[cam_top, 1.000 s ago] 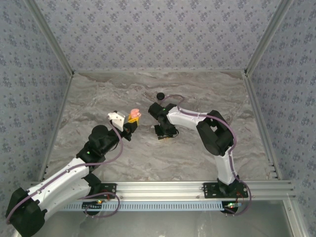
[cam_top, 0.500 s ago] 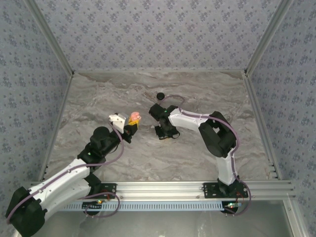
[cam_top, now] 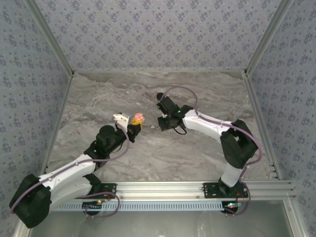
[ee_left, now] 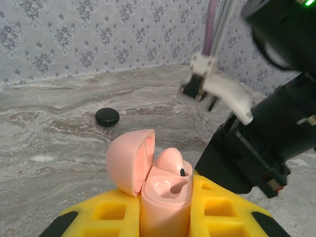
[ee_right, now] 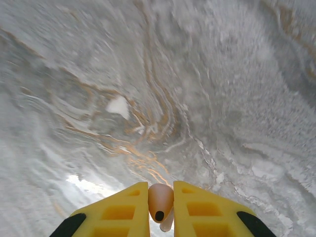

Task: Insert wireless bluetooth earbuds into charging case

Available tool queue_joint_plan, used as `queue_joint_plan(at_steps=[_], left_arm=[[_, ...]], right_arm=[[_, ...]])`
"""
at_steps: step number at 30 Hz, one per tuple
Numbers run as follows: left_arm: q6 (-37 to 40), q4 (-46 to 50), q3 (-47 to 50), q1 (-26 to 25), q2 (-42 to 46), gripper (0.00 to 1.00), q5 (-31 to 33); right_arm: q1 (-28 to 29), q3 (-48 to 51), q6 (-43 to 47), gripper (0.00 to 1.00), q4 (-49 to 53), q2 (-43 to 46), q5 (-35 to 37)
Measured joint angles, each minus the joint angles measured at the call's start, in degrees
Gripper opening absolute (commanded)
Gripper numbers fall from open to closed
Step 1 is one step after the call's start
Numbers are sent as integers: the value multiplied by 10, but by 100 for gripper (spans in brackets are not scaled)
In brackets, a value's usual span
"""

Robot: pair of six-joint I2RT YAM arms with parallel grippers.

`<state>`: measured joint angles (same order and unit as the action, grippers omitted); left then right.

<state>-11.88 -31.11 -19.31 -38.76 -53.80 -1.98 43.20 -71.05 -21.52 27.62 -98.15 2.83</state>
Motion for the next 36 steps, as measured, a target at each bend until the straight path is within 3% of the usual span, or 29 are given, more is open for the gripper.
queue_joint_plan(at_steps=[13,36], left_arm=[[-43,-110,0,0,-90,5,-22],[-73,-199,-20,-11,-139,5,-41]], right_arm=[[0,-3,30,16,-43,126,-46],[38,-54,62,17,-88,143,-105]])
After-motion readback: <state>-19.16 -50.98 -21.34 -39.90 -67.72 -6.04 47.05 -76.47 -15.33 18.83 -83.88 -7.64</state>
